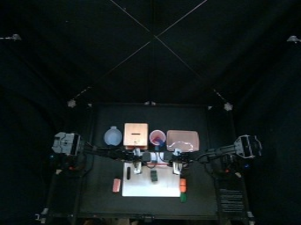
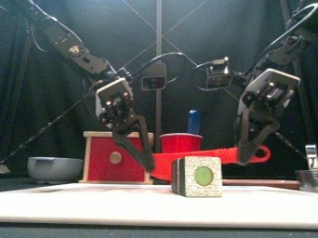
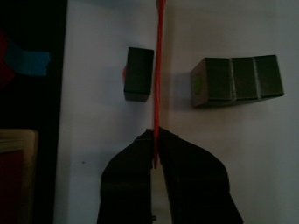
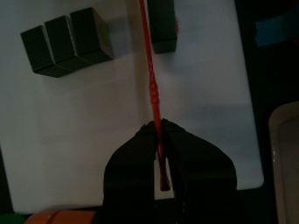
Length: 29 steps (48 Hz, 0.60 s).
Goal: Place sushi on board then cut the sushi with the knife then place the pieces on the plate
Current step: Cut the sushi into 4 pieces
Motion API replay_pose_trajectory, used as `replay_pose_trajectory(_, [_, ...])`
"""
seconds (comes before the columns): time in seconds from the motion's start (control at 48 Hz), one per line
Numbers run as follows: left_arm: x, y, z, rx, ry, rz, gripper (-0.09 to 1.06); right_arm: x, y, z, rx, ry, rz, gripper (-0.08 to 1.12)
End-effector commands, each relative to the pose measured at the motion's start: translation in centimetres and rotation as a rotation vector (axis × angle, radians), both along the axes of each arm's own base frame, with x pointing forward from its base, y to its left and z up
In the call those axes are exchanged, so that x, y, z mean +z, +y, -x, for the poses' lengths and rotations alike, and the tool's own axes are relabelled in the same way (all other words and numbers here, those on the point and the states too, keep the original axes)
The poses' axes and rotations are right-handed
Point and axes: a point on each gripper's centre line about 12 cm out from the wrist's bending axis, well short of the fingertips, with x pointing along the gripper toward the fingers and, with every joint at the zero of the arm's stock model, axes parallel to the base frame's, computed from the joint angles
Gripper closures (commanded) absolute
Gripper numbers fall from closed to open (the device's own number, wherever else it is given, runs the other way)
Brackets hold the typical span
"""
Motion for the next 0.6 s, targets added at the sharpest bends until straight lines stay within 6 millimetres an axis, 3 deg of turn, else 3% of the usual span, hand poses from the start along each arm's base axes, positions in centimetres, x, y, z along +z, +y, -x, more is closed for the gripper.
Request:
replay_pose_trajectory(0.021, [2.4, -1.1, -0.2, -0.026, -0.066, 0.004, 0.53, 2.7, 0.9, -0.4, 0.016, -0.084, -0.017, 0.63])
replay_pose_trajectory(0.354, [1.3, -5.1, -0.1, -0.102, -0.039, 0.03, 0.53, 2.3, 3.1, -0.1, 0.042, -0.068, -0.074, 0.63])
replay_pose_trajectory(0.604, [0.8, -5.8, 0.0, -0.085, -0.021, 0.068, 0.53, 1.6, 3.7, -0.1, 0.046, -0.046, -0.089, 0.63])
